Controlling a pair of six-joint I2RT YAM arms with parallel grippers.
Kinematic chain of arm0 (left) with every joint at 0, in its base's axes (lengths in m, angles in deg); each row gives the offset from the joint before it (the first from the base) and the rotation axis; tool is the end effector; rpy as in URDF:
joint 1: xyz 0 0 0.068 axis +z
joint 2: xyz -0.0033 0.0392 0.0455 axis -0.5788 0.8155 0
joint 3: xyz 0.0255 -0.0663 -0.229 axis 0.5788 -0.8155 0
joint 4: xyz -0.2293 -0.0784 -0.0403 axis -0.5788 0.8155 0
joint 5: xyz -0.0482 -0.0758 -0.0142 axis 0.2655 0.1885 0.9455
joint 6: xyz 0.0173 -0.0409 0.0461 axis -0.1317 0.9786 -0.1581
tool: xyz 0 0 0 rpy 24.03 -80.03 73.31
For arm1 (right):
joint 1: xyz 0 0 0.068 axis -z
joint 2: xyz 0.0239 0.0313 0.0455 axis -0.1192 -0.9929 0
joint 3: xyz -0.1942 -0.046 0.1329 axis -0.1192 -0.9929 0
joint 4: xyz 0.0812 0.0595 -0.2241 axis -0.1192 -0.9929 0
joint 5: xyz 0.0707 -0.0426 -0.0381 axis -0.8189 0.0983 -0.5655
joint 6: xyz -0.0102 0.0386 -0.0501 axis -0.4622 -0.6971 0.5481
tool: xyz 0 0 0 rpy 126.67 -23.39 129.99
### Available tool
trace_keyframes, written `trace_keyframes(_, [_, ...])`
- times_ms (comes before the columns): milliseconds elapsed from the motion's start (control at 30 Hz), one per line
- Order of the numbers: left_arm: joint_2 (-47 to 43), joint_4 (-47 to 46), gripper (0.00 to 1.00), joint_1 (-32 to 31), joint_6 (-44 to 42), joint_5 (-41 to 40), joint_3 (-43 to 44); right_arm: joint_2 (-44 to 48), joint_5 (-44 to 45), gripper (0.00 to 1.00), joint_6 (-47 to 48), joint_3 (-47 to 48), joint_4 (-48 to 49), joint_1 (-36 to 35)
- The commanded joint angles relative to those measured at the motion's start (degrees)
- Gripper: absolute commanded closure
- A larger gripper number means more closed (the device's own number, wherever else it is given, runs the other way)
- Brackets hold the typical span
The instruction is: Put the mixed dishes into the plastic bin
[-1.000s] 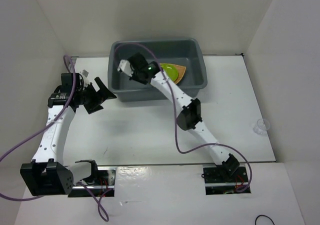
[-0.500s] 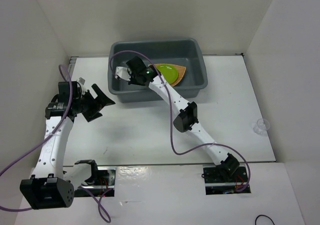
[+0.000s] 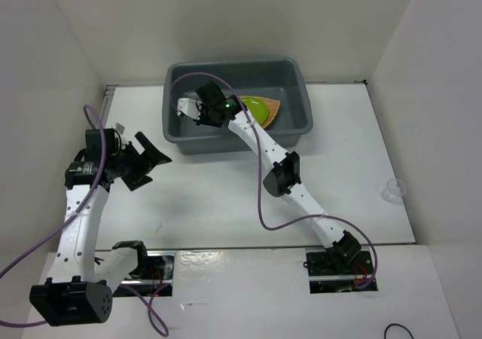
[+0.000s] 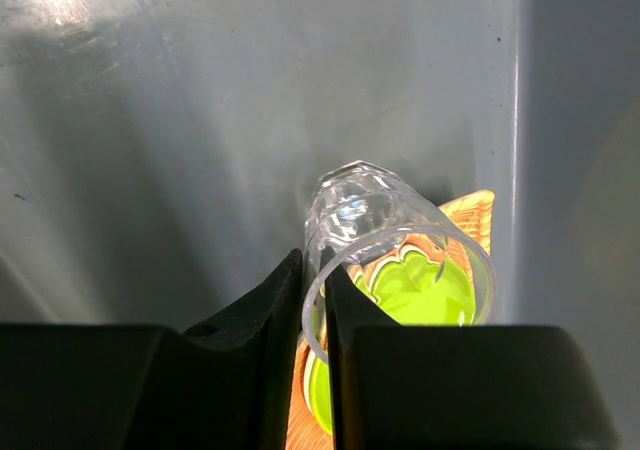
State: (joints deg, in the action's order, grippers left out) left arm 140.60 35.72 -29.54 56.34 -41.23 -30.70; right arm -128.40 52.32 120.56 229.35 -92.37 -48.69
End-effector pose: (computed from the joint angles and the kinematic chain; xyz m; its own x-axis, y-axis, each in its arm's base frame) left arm 0.1964 0.0031 0.2898 -0.6128 -0.7159 -0.3344 -0.3948 0.6440 -0.6552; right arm 0.3978 0.3516 0.2022 0.1282 -0.9063 -0.4028 -0.8231 0.1293 -0.5530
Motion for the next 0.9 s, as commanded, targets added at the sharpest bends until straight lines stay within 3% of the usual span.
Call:
trace_keyframes(0, [-1.65,0.89,0.0,0.33,0.35,-0.3,-0.45,-0.68,-1.51,0.8,0.93,1.59,0.63,-0.17])
trace_keyframes(667, [-2.18,-1.4,0.0,0.33,0.35,0.84,-3.17,1.78,3.06,0.72,-4.59,1.59,0.98,-0.17])
trace_keyframes(767, [-2.71,-1.4,0.0,0.33,0.35,0.84,-3.17,5.46,4.55,0.67,-8.81,1.59,4.48,0.36])
trace_keyframes(867, [-3.24,-1.4,0.0,0.33,0.35,0.23,-2.56,12.05,7.36,0.5,-17.24,1.59,7.56,1.94])
